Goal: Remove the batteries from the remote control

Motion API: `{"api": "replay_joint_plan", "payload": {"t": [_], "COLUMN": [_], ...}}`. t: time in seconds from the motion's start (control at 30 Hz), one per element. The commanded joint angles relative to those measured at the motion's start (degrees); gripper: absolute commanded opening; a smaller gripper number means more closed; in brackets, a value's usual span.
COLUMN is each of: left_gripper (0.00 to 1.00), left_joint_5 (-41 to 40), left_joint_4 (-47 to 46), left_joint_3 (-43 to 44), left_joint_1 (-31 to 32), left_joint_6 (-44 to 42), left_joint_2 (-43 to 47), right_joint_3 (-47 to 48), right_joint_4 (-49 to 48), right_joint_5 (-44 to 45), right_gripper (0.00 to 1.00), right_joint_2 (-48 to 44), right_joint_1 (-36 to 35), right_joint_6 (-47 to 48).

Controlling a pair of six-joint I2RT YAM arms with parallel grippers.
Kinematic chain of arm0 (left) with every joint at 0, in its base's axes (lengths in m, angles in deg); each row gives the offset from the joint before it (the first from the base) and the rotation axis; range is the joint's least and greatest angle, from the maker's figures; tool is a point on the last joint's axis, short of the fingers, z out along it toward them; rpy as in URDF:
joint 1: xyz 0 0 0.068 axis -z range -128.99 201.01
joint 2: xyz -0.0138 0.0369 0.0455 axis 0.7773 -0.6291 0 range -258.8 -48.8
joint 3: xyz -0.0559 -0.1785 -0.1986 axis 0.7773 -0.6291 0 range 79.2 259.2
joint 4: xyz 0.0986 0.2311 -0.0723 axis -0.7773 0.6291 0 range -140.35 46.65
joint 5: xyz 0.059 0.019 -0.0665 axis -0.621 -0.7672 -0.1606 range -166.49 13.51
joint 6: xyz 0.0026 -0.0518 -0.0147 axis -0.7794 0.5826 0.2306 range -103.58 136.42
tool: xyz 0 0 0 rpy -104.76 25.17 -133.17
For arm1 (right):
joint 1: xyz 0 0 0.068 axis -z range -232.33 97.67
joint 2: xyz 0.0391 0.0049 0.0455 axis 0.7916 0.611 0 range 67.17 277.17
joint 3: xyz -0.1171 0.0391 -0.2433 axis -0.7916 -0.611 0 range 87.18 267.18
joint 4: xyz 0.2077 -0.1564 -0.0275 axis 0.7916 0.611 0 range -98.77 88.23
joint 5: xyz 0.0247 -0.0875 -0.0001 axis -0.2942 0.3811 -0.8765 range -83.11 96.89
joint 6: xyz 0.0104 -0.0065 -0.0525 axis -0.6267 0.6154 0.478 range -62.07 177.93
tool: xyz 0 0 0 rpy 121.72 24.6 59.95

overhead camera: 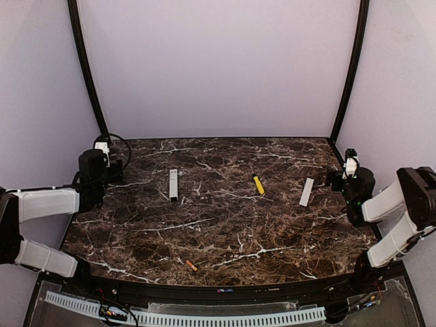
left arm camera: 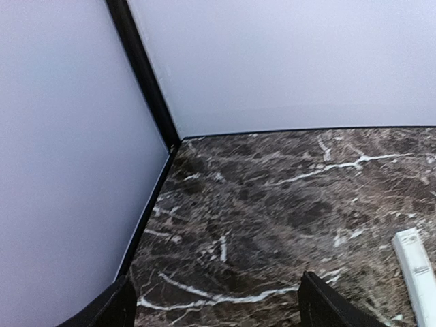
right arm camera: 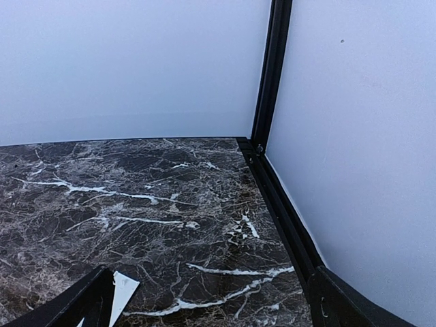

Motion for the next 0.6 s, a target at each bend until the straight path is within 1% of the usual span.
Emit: {"api": "replay_joint_plan", "payload": {"t": [0.0, 0.1, 0.17, 0.2, 0.27, 0.33, 0.43, 0.57], "left_gripper": [0.82, 0.82, 0.85, 0.95, 0.98, 0.98, 0.99, 0.98], "left_joint_5": [8.25, 11.69, 14.85, 15.73, 19.08, 20.52, 19.75, 21.72], "left_joint_4": [-8.81, -12.29, -13.59, -14.58, -16.87, -16.10, -21.73, -26.06], "left_joint_3": [-6.87, -10.96, -11.90, -12.09, -12.44, -11.60, -13.00, -13.03], "left_joint_1": [-5.77, -8.59, -10.24, -10.95, -11.42, -11.66, -11.84, -12.88], "left_joint_6": [0.67, 0.65, 0.59, 0.71, 0.65, -1.37, -3.37, -4.35], "left_joint_2": [3.00, 2.59, 1.80, 0.97, -1.14, -3.15, -6.30, -11.24], "right_joint_3": [0.78, 0.78, 0.78, 0.78, 0.78, 0.78, 0.78, 0.78], "right_joint_4": [-0.65, -0.71, -0.70, -0.73, -0.66, -0.68, -0.72, -0.65], "right_joint_5": [0.00, 0.01, 0.00, 0.00, 0.02, -0.01, -0.04, 0.00], "right_gripper": [0.99, 0.99, 0.99, 0.99, 0.99, 0.99, 0.99, 0.99], "right_joint_2": [0.71, 0.69, 0.71, 0.71, 0.69, 0.71, 0.72, 0.71], "right_joint_1": [0.42, 0.42, 0.42, 0.47, 0.42, 0.36, 0.42, 0.42], "right_joint_6": [-0.54, -0.54, -0.55, -0.55, -0.54, -0.56, -0.55, -0.58]}}
